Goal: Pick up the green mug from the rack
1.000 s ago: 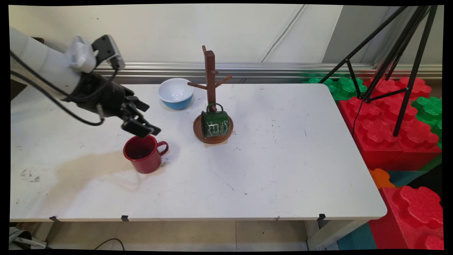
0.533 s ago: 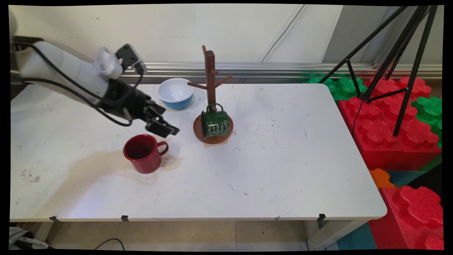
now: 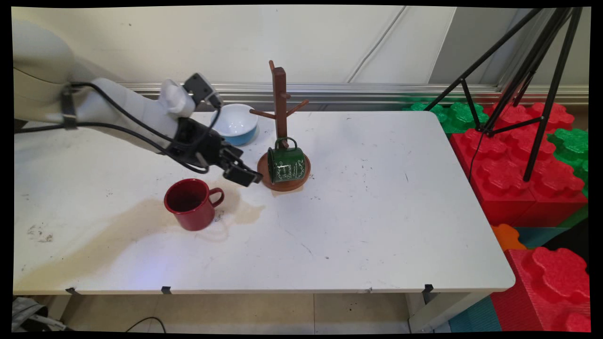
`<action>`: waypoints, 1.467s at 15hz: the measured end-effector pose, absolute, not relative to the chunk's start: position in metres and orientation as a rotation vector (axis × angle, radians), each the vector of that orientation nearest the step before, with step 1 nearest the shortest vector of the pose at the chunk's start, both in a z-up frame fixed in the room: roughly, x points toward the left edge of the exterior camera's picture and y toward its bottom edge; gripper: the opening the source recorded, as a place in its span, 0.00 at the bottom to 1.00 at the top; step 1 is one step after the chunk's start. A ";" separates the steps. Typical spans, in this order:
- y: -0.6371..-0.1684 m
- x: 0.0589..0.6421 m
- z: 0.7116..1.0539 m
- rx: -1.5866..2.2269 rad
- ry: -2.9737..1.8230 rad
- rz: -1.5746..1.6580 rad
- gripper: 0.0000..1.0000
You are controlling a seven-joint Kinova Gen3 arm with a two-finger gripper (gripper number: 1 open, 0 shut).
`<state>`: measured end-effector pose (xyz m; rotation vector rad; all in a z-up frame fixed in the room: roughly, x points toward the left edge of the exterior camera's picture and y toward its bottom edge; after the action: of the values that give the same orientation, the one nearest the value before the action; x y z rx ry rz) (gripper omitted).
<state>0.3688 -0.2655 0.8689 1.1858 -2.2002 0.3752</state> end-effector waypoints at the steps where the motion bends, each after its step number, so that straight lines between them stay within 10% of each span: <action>1: -0.269 0.365 0.864 1.189 -2.188 0.375 1.00; 22: -0.288 0.332 0.834 1.187 -2.172 0.408 1.00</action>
<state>0.3321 -0.2882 0.8337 1.1869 -2.1719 0.4084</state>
